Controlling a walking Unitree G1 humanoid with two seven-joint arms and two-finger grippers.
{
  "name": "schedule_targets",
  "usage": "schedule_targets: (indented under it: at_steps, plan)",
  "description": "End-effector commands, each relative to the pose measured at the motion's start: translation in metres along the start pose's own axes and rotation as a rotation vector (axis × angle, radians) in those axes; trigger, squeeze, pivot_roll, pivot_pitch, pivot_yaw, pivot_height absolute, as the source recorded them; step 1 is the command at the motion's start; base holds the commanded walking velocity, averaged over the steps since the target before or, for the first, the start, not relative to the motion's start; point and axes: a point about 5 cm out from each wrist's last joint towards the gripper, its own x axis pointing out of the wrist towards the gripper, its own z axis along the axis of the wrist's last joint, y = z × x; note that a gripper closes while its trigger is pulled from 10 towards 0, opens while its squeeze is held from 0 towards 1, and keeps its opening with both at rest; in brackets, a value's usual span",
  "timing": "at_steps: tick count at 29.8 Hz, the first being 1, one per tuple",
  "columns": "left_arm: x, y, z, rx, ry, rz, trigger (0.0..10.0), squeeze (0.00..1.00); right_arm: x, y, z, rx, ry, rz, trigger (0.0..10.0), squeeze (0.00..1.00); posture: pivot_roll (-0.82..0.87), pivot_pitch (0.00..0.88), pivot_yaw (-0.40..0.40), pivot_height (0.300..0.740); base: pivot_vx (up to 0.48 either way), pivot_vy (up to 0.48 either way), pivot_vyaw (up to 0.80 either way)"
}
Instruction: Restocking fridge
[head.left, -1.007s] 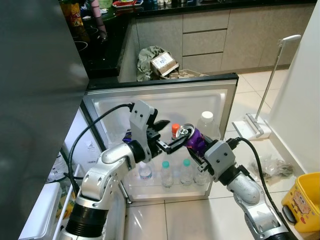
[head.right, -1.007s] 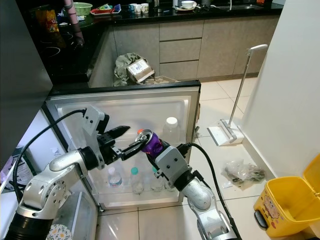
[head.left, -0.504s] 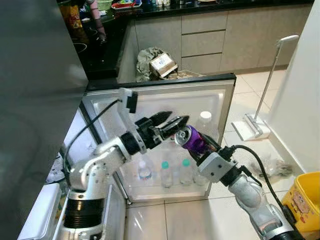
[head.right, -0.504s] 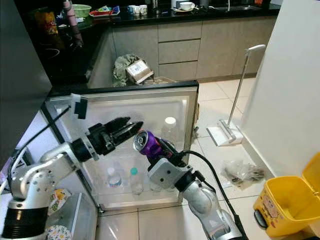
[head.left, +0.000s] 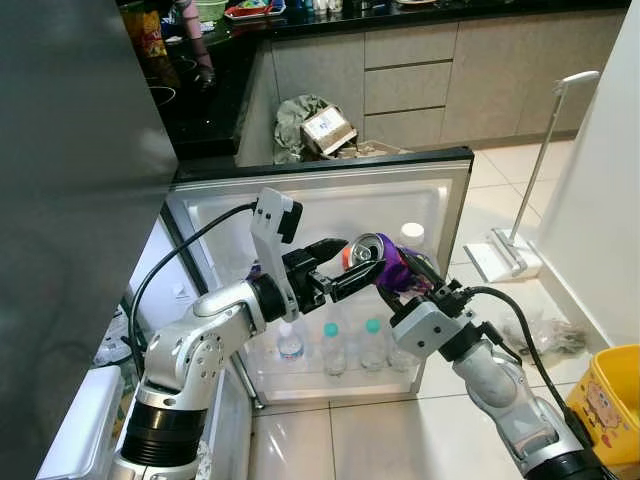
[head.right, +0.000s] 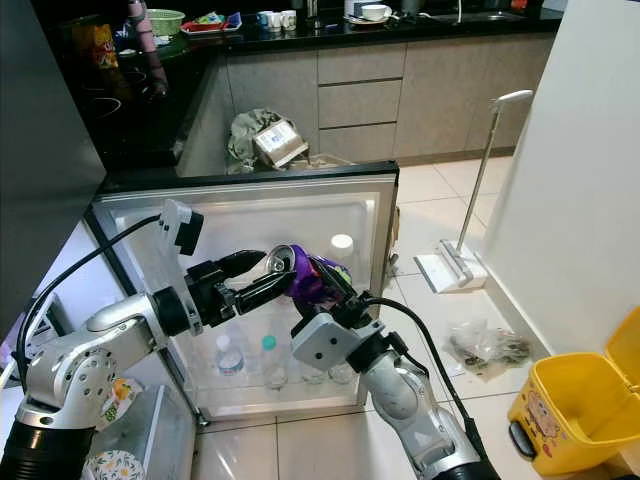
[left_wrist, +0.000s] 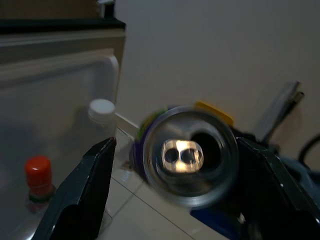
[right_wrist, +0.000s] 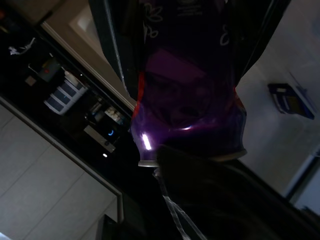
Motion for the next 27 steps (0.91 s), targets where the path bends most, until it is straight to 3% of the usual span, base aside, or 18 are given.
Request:
schedule_targets:
  at_steps: [1,11,12,14,15,16,17,19,27]
  plan:
    - [0.001,0.002,0.003,-0.003,-0.018,0.021,10.0,0.00,0.002,0.005,0.003,0.015,-0.017,0.021,10.0,0.00,-0.12,0.008,0.064,0.740,0.000,0.000,0.00]
    - [0.003,0.000,0.003,0.013,-0.021,0.004,10.0,0.00,0.002,0.011,0.002,0.024,-0.019,0.047,10.0,0.00,-0.12,0.004,0.064,0.740,0.000,0.000,0.00]
    - [0.002,0.000,0.002,0.015,-0.015,0.004,7.4,0.00,0.002,0.010,0.002,0.023,-0.018,0.046,10.0,0.00,-0.12,0.005,0.064,0.740,0.000,0.000,0.00]
    - [0.001,0.000,0.000,0.017,0.001,0.008,7.0,0.00,0.002,0.009,0.001,0.020,-0.016,0.043,10.0,0.00,-0.12,0.005,0.064,0.740,0.000,0.000,0.00]
    - [0.000,0.001,-0.001,0.019,0.011,0.008,8.1,0.00,0.002,0.009,0.001,0.018,-0.015,0.041,10.0,0.00,-0.12,0.005,0.064,0.740,0.000,0.000,0.00]
    - [-0.001,0.001,-0.002,0.020,0.018,0.004,8.1,0.00,0.002,0.008,0.001,0.015,-0.014,0.040,10.0,0.00,-0.12,0.005,0.064,0.740,0.000,0.000,0.00]
    - [-0.003,0.001,-0.004,0.019,0.029,-0.002,9.4,0.00,0.002,0.008,0.000,0.013,-0.012,0.039,10.0,0.00,-0.12,0.006,0.063,0.740,0.000,0.000,0.00]
    - [-0.004,0.000,-0.005,0.018,0.039,-0.012,10.0,0.00,0.001,0.007,0.000,0.011,-0.010,0.039,10.0,0.00,-0.12,0.007,0.062,0.740,0.000,0.000,0.00]
    - [-0.003,-0.008,-0.008,0.004,0.044,-0.048,10.0,0.00,0.001,0.008,-0.003,0.010,-0.001,0.044,10.0,0.00,-0.12,0.006,0.060,0.740,0.000,0.000,0.00]
